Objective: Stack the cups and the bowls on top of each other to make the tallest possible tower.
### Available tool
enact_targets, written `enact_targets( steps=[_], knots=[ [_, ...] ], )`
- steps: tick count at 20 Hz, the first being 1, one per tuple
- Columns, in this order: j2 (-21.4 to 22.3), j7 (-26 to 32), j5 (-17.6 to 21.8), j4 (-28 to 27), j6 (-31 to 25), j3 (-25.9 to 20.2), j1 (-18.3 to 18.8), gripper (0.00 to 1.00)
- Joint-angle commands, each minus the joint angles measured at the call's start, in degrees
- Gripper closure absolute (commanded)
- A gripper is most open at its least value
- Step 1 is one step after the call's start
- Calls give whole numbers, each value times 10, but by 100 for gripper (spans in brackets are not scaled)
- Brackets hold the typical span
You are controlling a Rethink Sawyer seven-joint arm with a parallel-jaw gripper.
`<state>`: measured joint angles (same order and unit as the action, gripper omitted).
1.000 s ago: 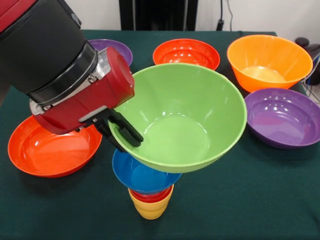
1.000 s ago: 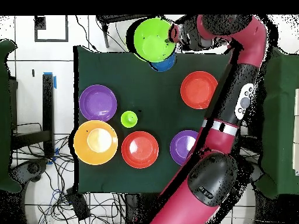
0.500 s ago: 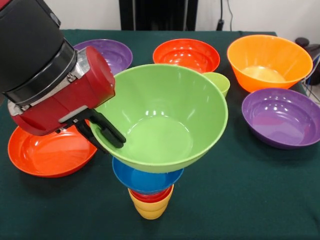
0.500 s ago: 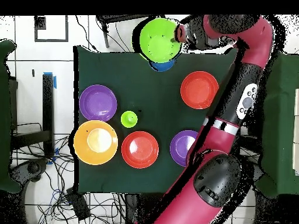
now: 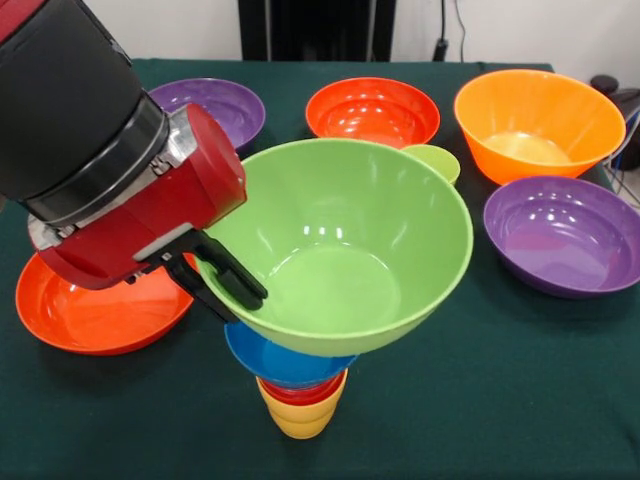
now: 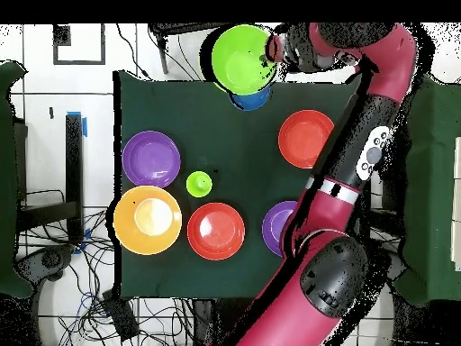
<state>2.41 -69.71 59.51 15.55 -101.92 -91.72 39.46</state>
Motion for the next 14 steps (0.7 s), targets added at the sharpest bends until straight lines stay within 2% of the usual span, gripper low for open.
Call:
enact_targets(
  steps=[1,14],
  knots=[
    [-7,184,63,-31,-59,-31,5,100],
    [-18,217,131,-45,-77,-86,15,100]
  ],
)
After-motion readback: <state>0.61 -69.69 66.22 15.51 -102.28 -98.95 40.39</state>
